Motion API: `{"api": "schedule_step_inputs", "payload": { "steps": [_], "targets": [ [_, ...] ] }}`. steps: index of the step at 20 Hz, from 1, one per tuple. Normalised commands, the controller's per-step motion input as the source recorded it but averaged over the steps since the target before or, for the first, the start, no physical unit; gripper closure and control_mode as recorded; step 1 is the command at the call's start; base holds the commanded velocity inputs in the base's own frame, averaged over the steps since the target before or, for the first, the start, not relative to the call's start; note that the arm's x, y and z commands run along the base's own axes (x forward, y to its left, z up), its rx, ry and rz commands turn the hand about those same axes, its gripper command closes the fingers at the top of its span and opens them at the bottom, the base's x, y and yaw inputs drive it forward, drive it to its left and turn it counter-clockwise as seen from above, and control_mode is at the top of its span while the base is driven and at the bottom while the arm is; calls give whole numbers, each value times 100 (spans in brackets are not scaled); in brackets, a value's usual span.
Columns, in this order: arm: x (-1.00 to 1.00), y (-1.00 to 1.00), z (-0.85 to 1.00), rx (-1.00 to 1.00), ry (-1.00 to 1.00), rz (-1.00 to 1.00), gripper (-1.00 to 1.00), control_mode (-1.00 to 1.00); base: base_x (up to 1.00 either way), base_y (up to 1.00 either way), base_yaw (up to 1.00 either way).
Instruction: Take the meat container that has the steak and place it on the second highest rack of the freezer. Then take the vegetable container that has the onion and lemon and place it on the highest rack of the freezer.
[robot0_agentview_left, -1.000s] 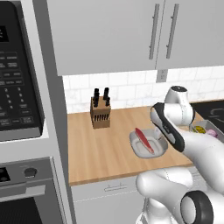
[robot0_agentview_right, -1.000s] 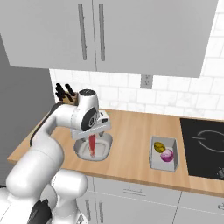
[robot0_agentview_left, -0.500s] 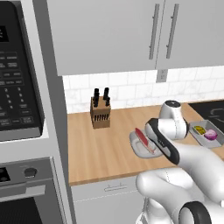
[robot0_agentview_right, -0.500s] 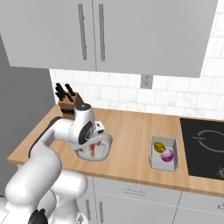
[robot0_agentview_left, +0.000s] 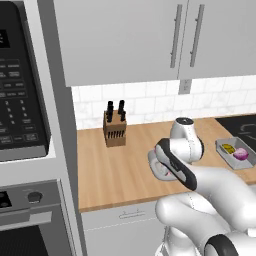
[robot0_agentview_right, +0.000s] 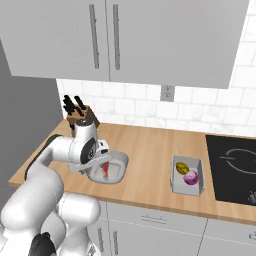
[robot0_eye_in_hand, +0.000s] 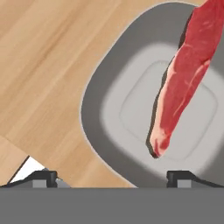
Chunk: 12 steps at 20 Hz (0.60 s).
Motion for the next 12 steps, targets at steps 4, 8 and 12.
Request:
{"api": "schedule_step_inputs", "payload": {
  "steps": [4,8,12],
  "targets": [
    [2,42,-18,0,5,0,-100,-100,0,0,0],
    [20,8,-22,0,0,0,-100,-100,0,0,0],
    [24,0,-36,0,0,0,-100,-100,0,0,0]
  ]
}}
